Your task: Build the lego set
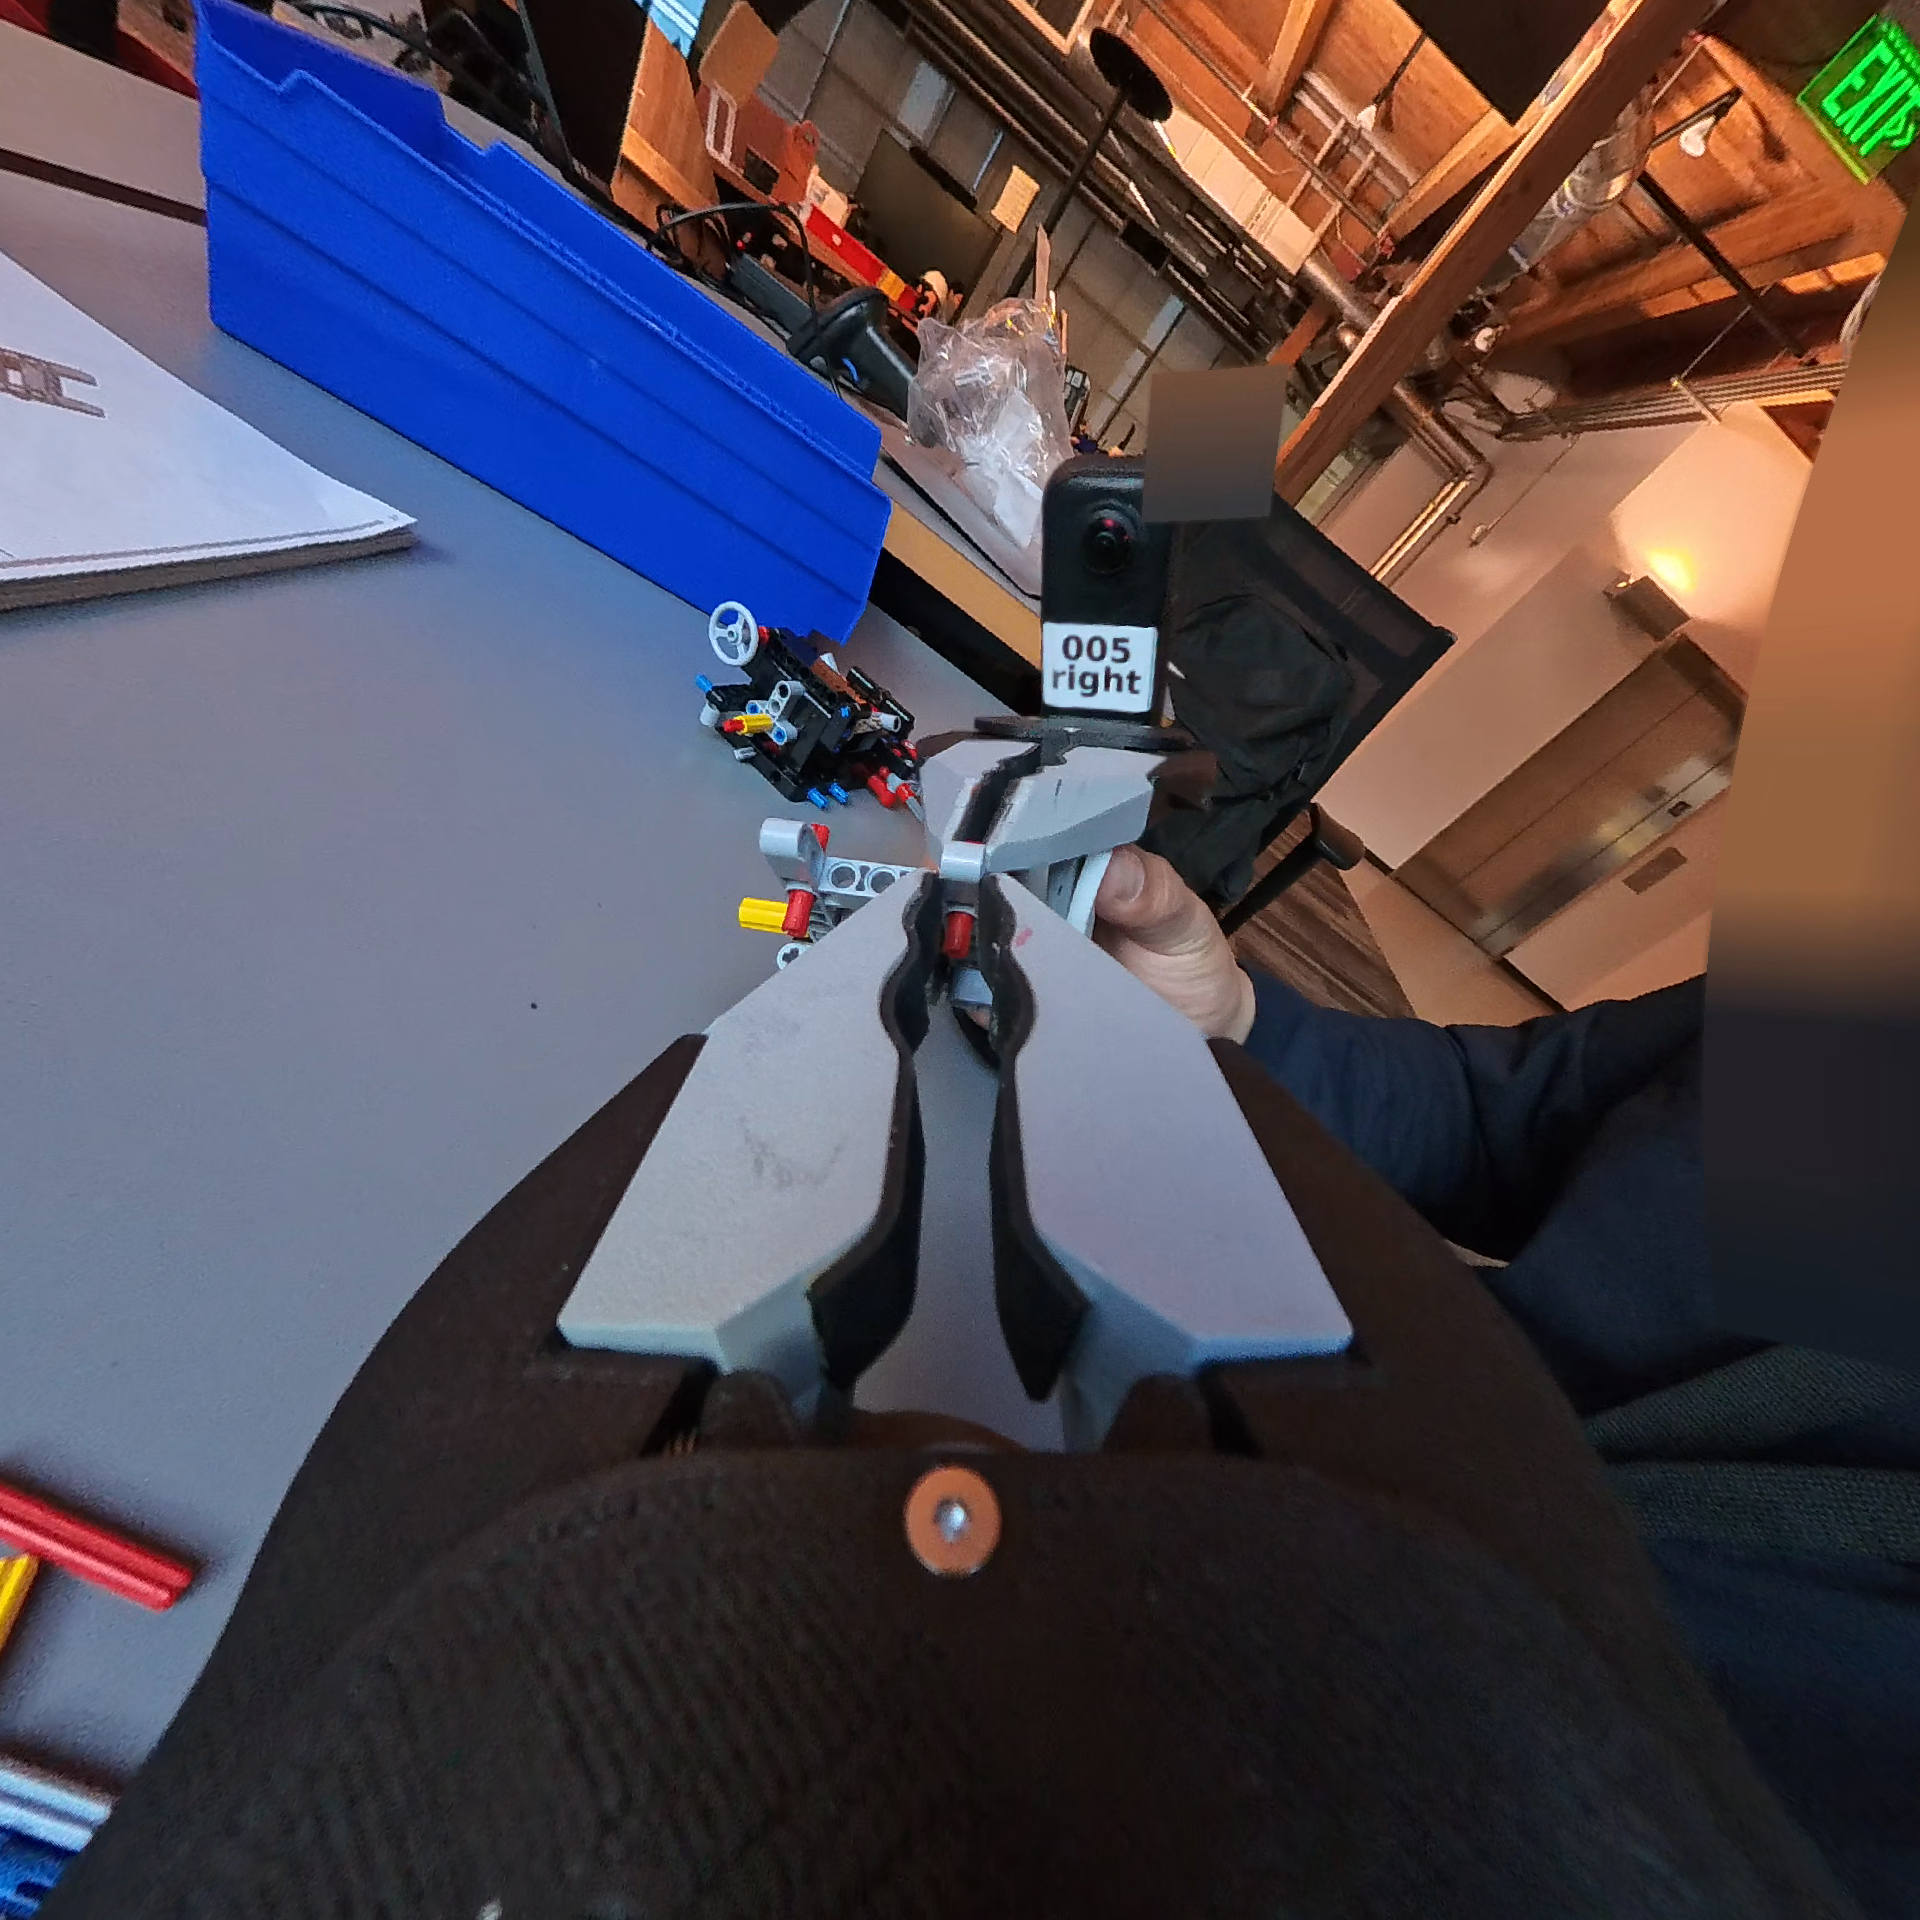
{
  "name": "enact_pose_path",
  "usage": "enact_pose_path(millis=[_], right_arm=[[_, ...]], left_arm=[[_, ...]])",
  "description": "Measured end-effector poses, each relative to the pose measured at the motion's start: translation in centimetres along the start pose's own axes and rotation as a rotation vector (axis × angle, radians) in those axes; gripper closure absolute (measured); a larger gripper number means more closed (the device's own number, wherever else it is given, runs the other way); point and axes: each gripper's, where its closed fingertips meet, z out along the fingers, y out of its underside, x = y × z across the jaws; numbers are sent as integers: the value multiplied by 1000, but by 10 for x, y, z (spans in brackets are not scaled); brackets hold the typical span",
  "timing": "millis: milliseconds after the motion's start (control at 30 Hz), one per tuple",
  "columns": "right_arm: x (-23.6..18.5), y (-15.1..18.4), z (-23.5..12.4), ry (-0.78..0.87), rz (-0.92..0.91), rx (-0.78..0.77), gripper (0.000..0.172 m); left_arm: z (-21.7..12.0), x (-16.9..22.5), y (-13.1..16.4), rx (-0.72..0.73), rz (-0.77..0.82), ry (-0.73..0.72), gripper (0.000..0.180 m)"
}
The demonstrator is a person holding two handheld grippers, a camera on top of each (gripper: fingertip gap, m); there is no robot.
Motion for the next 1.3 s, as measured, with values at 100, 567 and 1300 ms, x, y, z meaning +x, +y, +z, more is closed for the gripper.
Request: enact_pose_path(millis=[100,567,1300], right_arm=[[1,-2,0,6,5,18,172],[2,-5,-1,1,33,56,172],[16,-11,-12,166,-174,3,132]], left_arm=[[0,-1,-1,10,-2,-6,176],[1,-1,-4,36,-14,-16,176],[-2,-7,-14,144,-174,-15,176]])
